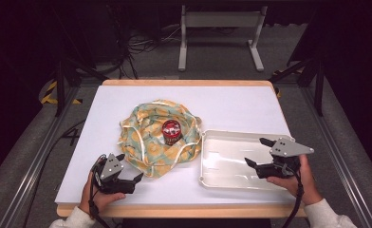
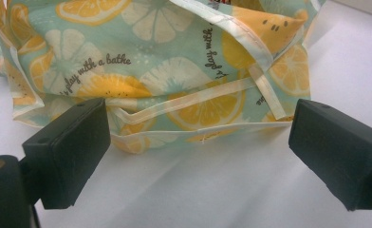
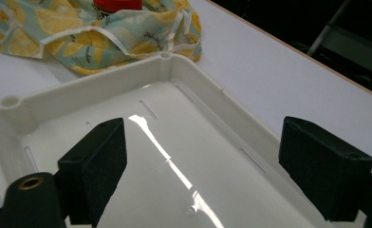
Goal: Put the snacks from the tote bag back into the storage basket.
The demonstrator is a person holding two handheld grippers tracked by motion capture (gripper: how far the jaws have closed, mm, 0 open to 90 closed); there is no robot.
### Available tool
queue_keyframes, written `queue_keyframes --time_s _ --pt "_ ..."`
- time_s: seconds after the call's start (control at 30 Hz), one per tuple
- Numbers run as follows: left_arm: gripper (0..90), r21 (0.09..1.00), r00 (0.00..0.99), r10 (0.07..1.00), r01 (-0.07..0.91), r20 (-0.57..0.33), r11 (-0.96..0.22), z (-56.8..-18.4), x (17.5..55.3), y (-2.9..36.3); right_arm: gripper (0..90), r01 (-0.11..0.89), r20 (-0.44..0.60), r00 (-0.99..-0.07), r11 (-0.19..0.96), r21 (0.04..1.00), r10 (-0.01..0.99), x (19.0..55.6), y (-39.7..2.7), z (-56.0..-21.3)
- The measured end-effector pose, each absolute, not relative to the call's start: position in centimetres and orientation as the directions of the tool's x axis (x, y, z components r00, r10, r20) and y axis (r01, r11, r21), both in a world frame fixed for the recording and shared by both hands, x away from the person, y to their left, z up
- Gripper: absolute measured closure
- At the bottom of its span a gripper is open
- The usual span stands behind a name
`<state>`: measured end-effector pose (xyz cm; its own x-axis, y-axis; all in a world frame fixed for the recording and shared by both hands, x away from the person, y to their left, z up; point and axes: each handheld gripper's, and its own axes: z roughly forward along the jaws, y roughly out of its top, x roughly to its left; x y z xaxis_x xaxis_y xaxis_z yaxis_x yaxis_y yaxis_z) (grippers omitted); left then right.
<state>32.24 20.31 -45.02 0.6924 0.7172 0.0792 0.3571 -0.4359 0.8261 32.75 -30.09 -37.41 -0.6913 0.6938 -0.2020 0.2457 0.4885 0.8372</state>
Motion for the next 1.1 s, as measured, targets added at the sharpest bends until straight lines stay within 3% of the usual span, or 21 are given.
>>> queue_keyframes --time_s 1.1 --pt "7.2 0.820 0.698 0.713 0.364 0.073 -0.441 -45.1 32.2 20.0 17.4 0.209 -0.234 -0.754 0.561 0.801 0.614 36.0 -23.0 -33.7"
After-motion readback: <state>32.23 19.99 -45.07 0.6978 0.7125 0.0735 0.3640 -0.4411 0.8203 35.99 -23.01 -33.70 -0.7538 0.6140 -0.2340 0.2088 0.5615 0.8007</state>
